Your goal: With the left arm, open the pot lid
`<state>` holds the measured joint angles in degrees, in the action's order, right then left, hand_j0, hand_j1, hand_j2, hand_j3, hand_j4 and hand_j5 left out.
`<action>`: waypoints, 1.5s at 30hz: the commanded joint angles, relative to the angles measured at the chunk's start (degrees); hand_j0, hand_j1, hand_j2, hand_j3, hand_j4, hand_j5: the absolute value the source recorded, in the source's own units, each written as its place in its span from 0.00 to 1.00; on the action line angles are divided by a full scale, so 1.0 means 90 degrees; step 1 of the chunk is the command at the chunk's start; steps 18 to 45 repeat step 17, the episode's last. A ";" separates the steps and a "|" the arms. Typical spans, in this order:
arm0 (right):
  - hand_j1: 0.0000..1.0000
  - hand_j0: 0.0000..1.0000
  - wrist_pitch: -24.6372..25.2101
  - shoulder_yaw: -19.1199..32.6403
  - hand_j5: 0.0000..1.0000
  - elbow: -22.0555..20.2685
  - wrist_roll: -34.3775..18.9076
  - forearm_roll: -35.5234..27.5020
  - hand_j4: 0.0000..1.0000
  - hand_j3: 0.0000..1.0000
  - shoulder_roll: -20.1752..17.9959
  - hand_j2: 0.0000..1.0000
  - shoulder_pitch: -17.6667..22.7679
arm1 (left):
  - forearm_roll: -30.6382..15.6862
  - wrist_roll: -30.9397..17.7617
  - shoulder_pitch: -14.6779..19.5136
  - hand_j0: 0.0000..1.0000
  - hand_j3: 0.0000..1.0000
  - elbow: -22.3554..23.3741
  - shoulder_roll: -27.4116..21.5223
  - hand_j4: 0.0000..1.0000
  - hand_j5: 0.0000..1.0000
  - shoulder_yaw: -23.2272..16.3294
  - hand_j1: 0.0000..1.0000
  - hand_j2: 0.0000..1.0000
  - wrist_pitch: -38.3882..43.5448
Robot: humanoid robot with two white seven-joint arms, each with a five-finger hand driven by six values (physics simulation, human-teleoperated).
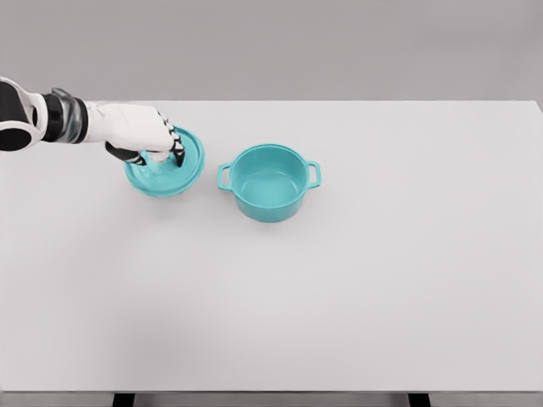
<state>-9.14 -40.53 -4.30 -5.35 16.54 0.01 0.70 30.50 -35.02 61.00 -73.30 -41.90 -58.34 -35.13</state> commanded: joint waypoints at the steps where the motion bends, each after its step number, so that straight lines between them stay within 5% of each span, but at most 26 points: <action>1: 1.00 1.00 -0.0001 -0.0008 1.00 0.0000 -0.0001 -0.0001 1.00 1.00 -0.0001 1.00 0.0000 | -0.0019 0.0002 0.0000 0.96 0.96 0.0010 -0.0002 0.96 0.96 0.0018 0.96 0.96 0.0015; 7: 1.00 1.00 -0.0001 0.0002 1.00 0.0000 -0.0001 -0.0001 1.00 1.00 -0.0001 1.00 0.0000 | -0.0078 0.0002 -0.0010 1.00 1.00 0.0117 -0.0012 1.00 1.00 0.0018 1.00 1.00 0.0015; 13: 1.00 1.00 -0.0001 0.0002 1.00 0.0000 -0.0001 -0.0001 1.00 1.00 -0.0001 1.00 0.0000 | -0.0937 0.0002 -0.0176 1.00 1.00 0.2031 -0.0383 1.00 1.00 0.0526 1.00 1.00 0.0015; 45: 1.00 1.00 -0.0001 0.0002 1.00 0.0000 -0.0001 -0.0001 1.00 1.00 -0.0001 1.00 0.0000 | -0.0947 0.0002 -0.0195 1.00 1.00 0.2041 -0.0364 1.00 1.00 0.0574 1.00 1.00 0.0015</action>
